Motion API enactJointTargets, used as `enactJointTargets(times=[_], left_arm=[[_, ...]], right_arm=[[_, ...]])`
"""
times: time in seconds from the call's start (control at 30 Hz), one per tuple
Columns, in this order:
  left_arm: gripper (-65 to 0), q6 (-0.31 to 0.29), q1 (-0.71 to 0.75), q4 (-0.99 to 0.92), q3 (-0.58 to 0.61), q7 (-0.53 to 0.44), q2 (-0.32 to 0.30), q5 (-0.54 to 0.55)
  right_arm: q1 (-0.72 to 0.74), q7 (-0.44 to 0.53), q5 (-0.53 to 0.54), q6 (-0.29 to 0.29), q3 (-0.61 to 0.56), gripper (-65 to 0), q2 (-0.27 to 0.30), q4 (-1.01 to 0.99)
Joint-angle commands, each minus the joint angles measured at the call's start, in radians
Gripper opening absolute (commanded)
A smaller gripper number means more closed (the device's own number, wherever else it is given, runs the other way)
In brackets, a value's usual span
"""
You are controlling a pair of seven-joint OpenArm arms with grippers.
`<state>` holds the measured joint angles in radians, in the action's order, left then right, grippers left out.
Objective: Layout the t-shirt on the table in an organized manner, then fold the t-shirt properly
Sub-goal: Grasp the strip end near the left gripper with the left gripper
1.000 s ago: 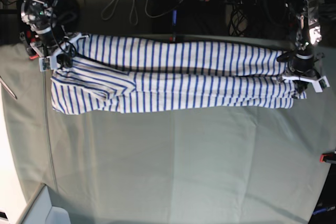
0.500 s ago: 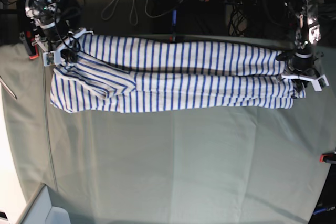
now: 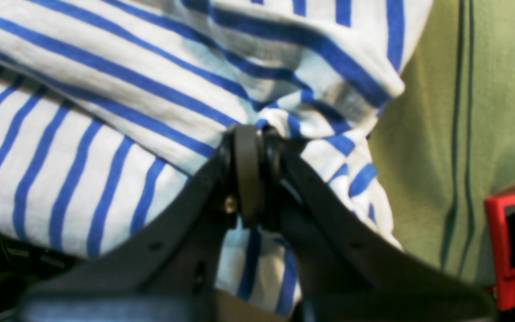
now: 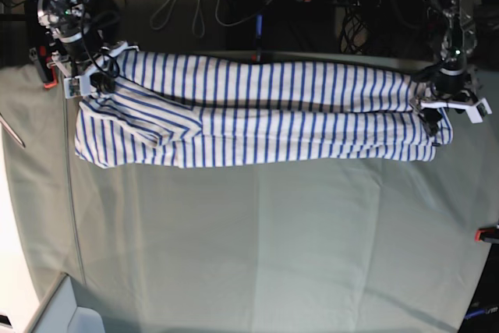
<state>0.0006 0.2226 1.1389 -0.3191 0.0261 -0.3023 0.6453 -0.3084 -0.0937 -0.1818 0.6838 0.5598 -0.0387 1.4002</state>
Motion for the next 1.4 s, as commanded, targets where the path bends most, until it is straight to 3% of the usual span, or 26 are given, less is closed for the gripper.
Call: enactJointTargets(times=[0.0, 0.17, 0.4, 0.73, 0.8, 0.9, 1.0, 1.1, 1.17, 1.23, 1.37], left_arm=[[-12.3, -0.001, 0.001, 0.016, -0.004, -0.018, -0.015, 0.011], [-12.2, -0.001, -0.004, 0.01, -0.001, -0.016, -0.005, 0.012], [-12.2, -0.001, -0.007, 0.003, 0.102, -0.019, -0.015, 0.012], [-12.6, -0.001, -0.039, -0.084, 0.104, -0.018, -0.015, 0.012], [-18.0, -0.001, -0.039, -0.095, 0.104, -0.018, -0.015, 0.012], [-32.3, -0.03, -0.039, -0.096, 0.104, -0.018, -0.015, 0.012], [-40.6, -0.193, -0.039, -0.096, 0.104, -0.018, -0.015, 0.012], [-46.1, -0.282, -0.039, -0.096, 0.102, -0.018, -0.015, 0.012], [-53.4, -0.278, -0.039, -0.096, 0.1, -0.018, -0.015, 0.012], [-65.0, -0.279, -0.039, -0.092, 0.099, -0.018, -0.015, 0.012], [-65.0, -0.279, -0.039, -0.084, 0.097, -0.018, -0.015, 0.012]], right_arm=[[-0.001, 0.005, 0.006, 0.014, 0.001, -65.0, 0.004, 0.012], [-0.001, 0.005, 0.006, 0.014, 0.001, -65.0, 0.004, 0.011], [-0.001, 0.005, 0.006, 0.014, 0.001, -65.0, 0.004, 0.012], [0.001, 0.004, 0.006, 0.014, 0.001, -65.0, 0.004, 0.012], [0.001, 0.004, 0.006, 0.014, 0.001, -65.0, 0.004, 0.012], [0.001, 0.004, 0.006, 0.014, 0.001, -65.0, 0.004, 0.012], [0.001, 0.004, 0.006, 0.014, 0.001, -65.0, 0.004, 0.012], [0.001, 0.004, 0.006, 0.014, 0.001, -65.0, 0.004, 0.012], [0.001, 0.004, 0.006, 0.014, 0.001, -65.0, 0.004, 0.011], [0.001, 0.004, 0.006, 0.014, 0.001, -65.0, 0.004, 0.011], [0.001, 0.004, 0.006, 0.014, 0.001, -65.0, 0.004, 0.011]])
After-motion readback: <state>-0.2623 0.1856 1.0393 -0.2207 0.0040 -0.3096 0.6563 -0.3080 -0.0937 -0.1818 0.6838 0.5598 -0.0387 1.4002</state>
